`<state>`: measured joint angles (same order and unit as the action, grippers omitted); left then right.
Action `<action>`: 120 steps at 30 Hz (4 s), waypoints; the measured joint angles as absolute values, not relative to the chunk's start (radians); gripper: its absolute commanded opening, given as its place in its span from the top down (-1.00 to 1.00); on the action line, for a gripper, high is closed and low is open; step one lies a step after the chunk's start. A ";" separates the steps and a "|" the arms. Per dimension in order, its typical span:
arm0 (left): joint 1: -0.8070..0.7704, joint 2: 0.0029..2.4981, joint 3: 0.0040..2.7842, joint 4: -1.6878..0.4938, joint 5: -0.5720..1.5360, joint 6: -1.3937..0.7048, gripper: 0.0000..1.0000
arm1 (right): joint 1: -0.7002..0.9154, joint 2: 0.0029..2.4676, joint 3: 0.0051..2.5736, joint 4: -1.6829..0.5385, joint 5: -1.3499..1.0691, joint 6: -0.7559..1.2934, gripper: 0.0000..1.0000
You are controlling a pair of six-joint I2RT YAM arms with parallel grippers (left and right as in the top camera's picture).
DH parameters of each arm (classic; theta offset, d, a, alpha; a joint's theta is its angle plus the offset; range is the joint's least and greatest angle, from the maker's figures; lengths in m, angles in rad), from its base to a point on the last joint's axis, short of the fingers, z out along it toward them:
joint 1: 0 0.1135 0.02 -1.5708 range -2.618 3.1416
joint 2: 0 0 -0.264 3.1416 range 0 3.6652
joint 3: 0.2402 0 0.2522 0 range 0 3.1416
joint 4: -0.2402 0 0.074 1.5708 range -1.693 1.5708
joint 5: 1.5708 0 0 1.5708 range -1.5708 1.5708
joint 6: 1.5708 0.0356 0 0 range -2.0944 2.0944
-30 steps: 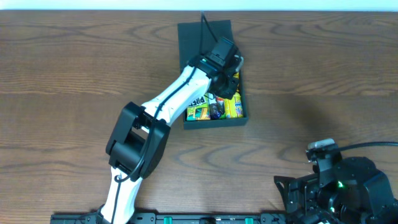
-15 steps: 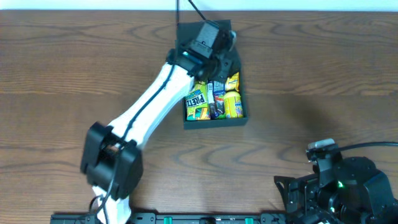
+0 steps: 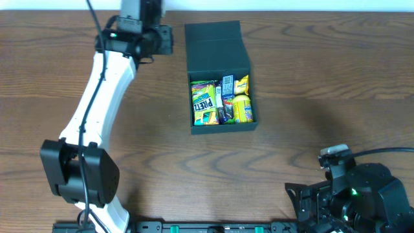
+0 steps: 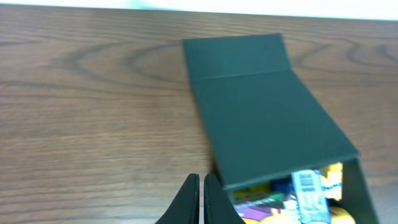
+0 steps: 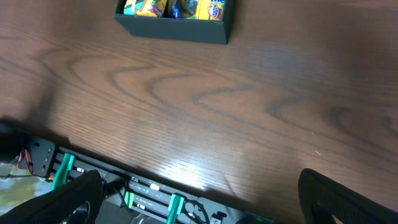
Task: Pack container
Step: 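Withdraw the left gripper up and left away from the box, then raise the right arm and bring both grippers behind the lid, then push the lid forward with both grippers to fold it shut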
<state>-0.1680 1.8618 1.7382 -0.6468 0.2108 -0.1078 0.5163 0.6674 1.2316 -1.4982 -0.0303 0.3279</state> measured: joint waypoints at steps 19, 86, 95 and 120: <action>-0.080 2.037 1.738 -0.598 0.269 -0.107 0.88 | 0.516 0.667 1.232 -1.494 -0.030 0.327 -0.99; -0.100 2.555 2.241 -0.762 0.615 -0.267 0.89 | 0.014 2.284 1.667 -0.246 -0.618 0.519 0.97; -0.100 2.579 2.241 -0.808 0.665 -0.281 0.89 | 0.038 2.330 1.669 -0.257 -0.658 0.535 0.97; -0.130 2.600 2.241 -0.795 0.738 -0.287 0.88 | 0.052 2.350 1.669 -0.067 -0.856 0.543 0.97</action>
